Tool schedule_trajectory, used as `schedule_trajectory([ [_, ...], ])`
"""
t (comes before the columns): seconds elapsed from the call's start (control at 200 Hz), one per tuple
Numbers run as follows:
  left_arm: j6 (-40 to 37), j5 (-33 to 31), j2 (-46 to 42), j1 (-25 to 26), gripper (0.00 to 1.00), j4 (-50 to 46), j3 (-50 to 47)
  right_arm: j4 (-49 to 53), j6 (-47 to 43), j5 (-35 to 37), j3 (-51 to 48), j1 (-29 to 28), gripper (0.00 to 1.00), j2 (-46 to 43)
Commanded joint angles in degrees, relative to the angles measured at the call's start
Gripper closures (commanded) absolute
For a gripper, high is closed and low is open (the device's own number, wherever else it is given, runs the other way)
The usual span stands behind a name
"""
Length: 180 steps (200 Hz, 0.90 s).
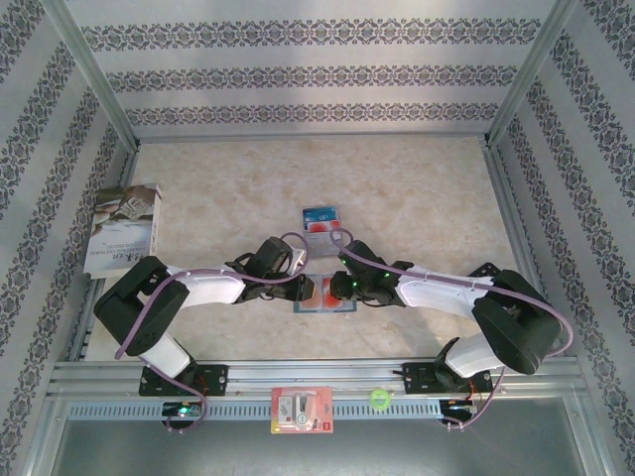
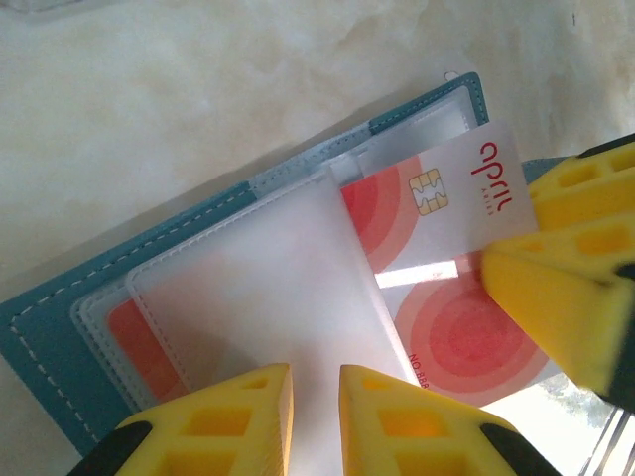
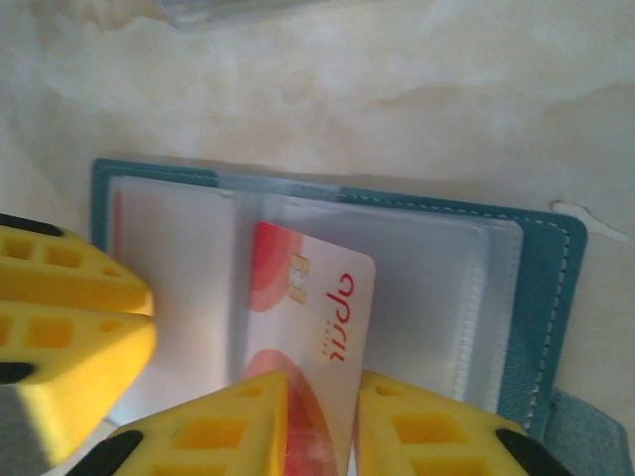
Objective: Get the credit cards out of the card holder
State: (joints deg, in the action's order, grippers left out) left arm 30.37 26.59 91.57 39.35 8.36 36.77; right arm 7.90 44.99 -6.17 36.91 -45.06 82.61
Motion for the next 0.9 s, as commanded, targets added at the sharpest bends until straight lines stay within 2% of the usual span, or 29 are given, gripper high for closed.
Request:
schedule_trajectory([
  [0.0,-0.8,-0.5,1.6,-0.3,0.78,-1.9,-0.2,-1.5,1.1,-1.6,-1.1,0.7,0.85,0.6],
  [0.195,-0.5,-0.9,0.0,-0.4,0.77,-1.6,-0.5,-0.1,-0.4,0.8,-1.3,1.0,1.00,-4.1],
  [0.345,-0.3,-1.3,-3.6,-1.4,0.75,-1.9,0.0,0.2,-3.3,2.4,-1.6,1.4,1.00,-10.2],
  [0.515,-0.2,-0.3,-12.8,-4.1,0.68,0.9,-0.1,-3.0,-6.5,1.9,-2.6,2.7,1.00,-16.8],
  [0.625,1.1,3.3,-16.9,-5.9,0.65,7.6,-2.3,-11.1,-6.2,-3.5,-5.4,5.6,1.00,-18.9],
  [0.749,7.4,7.7,-18.3,-8.0,0.63,23.4,-8.1,-25.9,-2.4,-9.9,-10.3,8.1,1.00,-20.3],
  [0.894,13.3,9.6,-18.1,-8.4,0.63,38.2,-12.7,-37.5,1.4,-13.7,-12.7,8.3,1.00,-19.1],
])
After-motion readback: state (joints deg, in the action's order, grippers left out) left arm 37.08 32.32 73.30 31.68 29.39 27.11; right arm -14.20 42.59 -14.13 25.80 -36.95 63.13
